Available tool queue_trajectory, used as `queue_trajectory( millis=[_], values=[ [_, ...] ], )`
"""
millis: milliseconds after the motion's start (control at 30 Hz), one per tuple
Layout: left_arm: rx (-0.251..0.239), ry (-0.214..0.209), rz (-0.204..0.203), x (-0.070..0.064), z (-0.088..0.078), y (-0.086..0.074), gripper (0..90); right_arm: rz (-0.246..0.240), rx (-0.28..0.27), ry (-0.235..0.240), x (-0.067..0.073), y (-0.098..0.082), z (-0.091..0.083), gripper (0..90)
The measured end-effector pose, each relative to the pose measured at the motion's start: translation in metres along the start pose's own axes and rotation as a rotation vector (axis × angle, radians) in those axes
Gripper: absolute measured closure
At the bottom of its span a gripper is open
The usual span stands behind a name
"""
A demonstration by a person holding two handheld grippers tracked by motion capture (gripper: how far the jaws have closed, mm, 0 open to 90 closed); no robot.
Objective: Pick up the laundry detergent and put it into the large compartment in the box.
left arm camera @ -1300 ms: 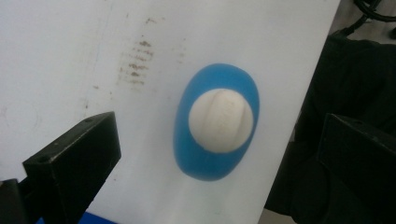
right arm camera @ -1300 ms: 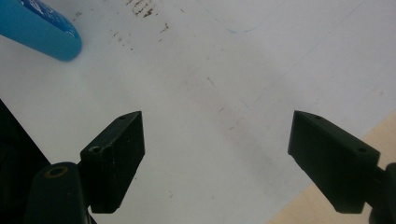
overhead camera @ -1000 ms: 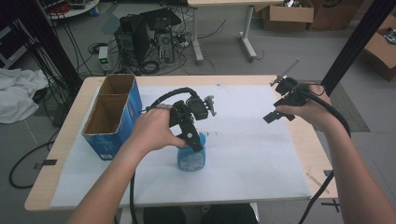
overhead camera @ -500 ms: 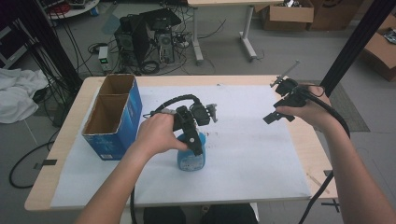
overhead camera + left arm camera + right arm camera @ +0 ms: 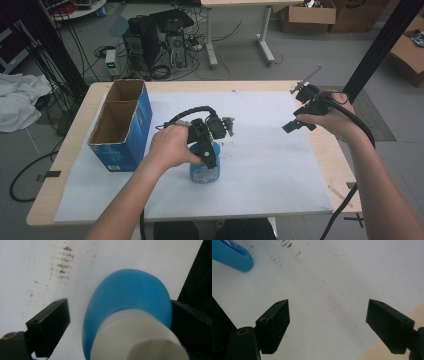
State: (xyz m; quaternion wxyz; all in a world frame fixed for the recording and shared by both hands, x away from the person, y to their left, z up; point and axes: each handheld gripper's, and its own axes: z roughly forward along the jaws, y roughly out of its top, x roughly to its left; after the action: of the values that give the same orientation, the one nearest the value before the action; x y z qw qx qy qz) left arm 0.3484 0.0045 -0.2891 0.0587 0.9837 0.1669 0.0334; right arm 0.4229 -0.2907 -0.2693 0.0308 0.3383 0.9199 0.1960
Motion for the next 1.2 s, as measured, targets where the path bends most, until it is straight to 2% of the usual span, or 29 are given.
queue_trajectory(
  millis=[200,667,967,1100,1200],
  values=[
    [0.005,0.014,-0.006,0.0004,-0.0001,0.0001,16.9,0.0,-0.002,0.003,0.0001,-0.0002,0.001,19.2],
    [0.021,-0.016,0.005,0.0001,-0.0007,0.002,33.5,0.0,-0.004,0.006,-0.0007,-0.001,0.0023,19.4],
    [0.034,-0.01,0.009,-0.001,-0.0018,0.0033,35.3,0.003,-0.007,0.009,-0.0011,-0.0014,0.0022,19.8],
    [0.047,-0.007,-0.008,-0.0006,-0.0026,0.0036,35.8,0.001,-0.008,0.01,-0.0014,-0.0016,0.0023,20.0],
    [0.05,-0.008,-0.066,0.003,-0.0064,0.0011,35.9,0.001,-0.009,0.012,-0.0018,-0.0015,0.0027,20.2]
  ],
)
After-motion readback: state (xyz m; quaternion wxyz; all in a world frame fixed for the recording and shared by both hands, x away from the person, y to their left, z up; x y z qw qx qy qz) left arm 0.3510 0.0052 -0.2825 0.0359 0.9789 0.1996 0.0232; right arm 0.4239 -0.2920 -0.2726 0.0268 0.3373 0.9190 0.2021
